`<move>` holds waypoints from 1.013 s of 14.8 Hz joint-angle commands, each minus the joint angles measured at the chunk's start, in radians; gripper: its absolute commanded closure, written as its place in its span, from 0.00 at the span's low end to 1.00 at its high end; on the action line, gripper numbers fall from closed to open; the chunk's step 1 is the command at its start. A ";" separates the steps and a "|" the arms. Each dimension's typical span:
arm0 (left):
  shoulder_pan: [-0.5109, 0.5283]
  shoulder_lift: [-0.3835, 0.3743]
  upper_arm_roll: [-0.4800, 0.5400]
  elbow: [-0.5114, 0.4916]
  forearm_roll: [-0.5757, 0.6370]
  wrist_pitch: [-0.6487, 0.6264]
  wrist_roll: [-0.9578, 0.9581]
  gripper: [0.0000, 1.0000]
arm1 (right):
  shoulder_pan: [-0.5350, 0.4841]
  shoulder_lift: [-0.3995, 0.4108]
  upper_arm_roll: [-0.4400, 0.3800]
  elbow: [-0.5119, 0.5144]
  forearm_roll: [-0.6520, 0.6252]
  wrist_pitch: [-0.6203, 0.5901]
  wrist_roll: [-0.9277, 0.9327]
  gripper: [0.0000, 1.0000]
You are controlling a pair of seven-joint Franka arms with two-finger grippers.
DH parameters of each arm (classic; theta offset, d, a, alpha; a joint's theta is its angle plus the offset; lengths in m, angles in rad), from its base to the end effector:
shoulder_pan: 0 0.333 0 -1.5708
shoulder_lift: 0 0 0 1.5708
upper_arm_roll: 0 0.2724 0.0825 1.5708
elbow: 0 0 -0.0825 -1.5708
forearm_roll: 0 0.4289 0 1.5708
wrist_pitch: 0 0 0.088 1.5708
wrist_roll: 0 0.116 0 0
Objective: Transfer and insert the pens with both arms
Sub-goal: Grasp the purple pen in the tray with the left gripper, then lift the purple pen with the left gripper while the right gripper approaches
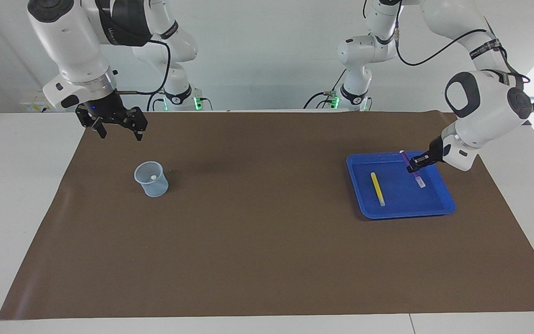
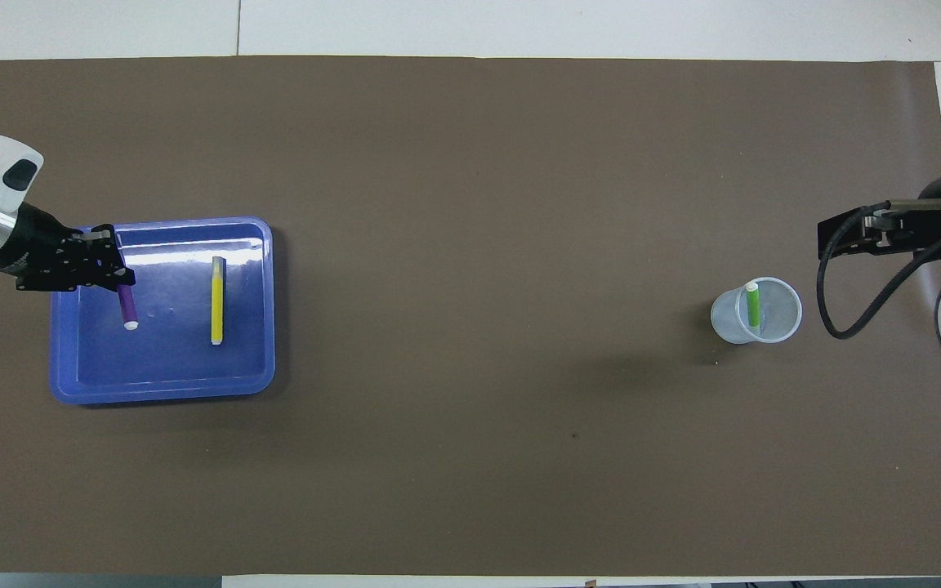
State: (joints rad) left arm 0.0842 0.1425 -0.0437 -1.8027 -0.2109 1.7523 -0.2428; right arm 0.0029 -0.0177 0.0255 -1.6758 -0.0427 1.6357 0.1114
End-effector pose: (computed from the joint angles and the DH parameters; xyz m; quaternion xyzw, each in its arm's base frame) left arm 0.6149 0.0049 0.3824 0.9755 0.1682 -0.1058 0.0941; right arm 0.5974 0.0124 0.5338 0.9989 -0.0399 -0.0097 0.0222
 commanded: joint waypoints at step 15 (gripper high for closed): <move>-0.130 -0.219 -0.073 -0.021 -0.540 -0.065 -1.182 1.00 | -0.017 -0.008 -0.004 0.065 0.040 -0.074 0.013 0.00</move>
State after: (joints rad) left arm -0.0200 -0.0397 -0.1237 -1.7720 -0.6820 1.6814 -1.3536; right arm -0.0059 -0.0238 0.0168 -1.6174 -0.0055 1.5754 0.1134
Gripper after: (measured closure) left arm 0.833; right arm 0.000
